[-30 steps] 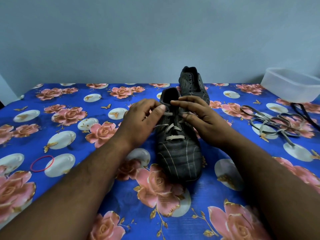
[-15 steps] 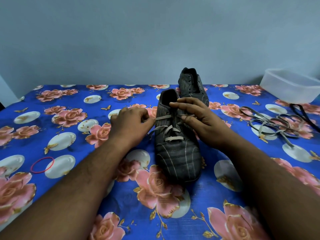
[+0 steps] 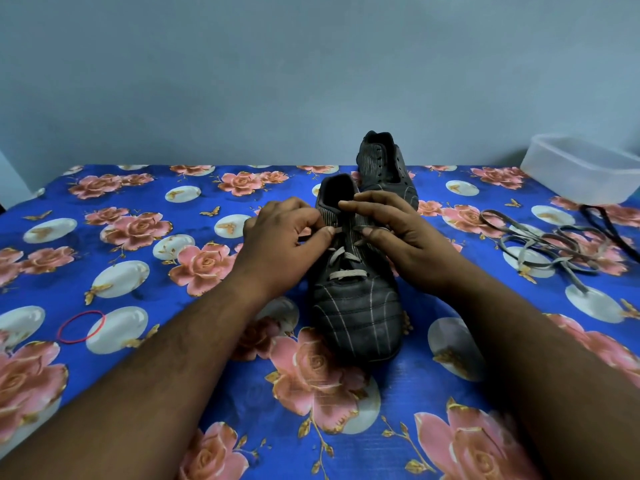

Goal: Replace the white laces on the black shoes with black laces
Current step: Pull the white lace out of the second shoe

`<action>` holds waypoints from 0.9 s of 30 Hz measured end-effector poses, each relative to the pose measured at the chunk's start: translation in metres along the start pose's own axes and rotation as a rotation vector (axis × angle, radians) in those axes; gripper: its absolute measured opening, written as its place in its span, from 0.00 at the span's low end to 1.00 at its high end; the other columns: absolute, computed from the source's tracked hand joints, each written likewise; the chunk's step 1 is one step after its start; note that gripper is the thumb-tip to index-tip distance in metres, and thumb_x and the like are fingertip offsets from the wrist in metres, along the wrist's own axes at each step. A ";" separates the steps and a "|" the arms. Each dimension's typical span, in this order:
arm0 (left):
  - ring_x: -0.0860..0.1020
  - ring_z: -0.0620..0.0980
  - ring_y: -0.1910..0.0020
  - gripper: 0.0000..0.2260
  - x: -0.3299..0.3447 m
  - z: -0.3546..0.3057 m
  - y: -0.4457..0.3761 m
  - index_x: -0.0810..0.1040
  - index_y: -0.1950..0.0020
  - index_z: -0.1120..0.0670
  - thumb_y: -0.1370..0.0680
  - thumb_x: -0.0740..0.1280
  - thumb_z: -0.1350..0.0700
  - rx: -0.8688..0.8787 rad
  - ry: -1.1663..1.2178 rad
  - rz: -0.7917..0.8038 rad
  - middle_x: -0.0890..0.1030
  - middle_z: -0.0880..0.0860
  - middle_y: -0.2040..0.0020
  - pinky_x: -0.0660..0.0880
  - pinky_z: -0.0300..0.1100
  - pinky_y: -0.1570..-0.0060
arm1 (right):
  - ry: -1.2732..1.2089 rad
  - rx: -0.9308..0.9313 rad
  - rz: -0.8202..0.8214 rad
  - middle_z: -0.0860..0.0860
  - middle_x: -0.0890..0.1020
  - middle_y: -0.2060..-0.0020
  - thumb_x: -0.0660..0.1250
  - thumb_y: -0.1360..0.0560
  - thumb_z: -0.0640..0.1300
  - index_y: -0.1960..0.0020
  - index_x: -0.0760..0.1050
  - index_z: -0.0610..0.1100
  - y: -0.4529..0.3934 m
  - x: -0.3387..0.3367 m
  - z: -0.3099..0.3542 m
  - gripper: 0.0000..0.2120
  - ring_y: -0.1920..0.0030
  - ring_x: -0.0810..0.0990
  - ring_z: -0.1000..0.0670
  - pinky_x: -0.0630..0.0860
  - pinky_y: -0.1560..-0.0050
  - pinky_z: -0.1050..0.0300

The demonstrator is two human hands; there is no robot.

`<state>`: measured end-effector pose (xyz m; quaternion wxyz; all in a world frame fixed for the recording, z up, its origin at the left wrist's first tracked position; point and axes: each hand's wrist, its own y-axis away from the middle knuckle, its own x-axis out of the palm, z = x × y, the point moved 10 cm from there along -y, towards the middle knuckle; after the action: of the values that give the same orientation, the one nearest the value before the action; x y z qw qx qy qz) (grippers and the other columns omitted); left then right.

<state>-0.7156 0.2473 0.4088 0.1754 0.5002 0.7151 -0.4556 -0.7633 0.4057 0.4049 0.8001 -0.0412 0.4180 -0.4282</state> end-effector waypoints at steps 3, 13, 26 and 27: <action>0.72 0.49 0.50 0.14 -0.003 0.020 -0.001 0.74 0.65 0.50 0.28 0.62 0.41 -0.120 -0.094 0.023 0.77 0.45 0.60 0.68 0.51 0.47 | -0.013 -0.009 0.006 0.56 0.72 0.32 0.61 0.19 0.47 0.30 0.72 0.61 0.000 0.001 0.003 0.20 0.27 0.68 0.56 0.64 0.26 0.56; 0.77 0.40 0.61 0.13 -0.009 0.031 0.001 0.76 0.59 0.47 0.28 0.59 0.40 -0.210 0.068 0.025 0.81 0.43 0.63 0.75 0.54 0.45 | -0.057 0.108 0.052 0.61 0.74 0.45 0.63 0.21 0.55 0.32 0.73 0.61 0.005 0.006 -0.022 0.18 0.50 0.76 0.59 0.71 0.47 0.63; 0.77 0.48 0.60 0.17 -0.009 -0.021 0.003 0.79 0.58 0.49 0.22 0.63 0.37 0.116 0.207 -0.047 0.78 0.44 0.64 0.75 0.53 0.55 | 0.093 0.052 0.047 0.59 0.64 0.32 0.68 0.31 0.71 0.25 0.62 0.69 0.006 0.003 -0.006 0.36 0.29 0.65 0.57 0.71 0.30 0.47; 0.77 0.48 0.62 0.17 -0.010 -0.019 0.003 0.78 0.60 0.50 0.22 0.63 0.39 0.111 0.192 -0.056 0.78 0.45 0.66 0.75 0.53 0.56 | 0.099 0.047 0.047 0.59 0.64 0.32 0.68 0.31 0.71 0.25 0.62 0.69 0.006 0.003 -0.006 0.37 0.29 0.66 0.58 0.71 0.30 0.49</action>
<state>-0.7049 0.2579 0.4240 0.0655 0.5303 0.7161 -0.4490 -0.7622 0.4087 0.3965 0.7890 0.0087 0.4478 -0.4205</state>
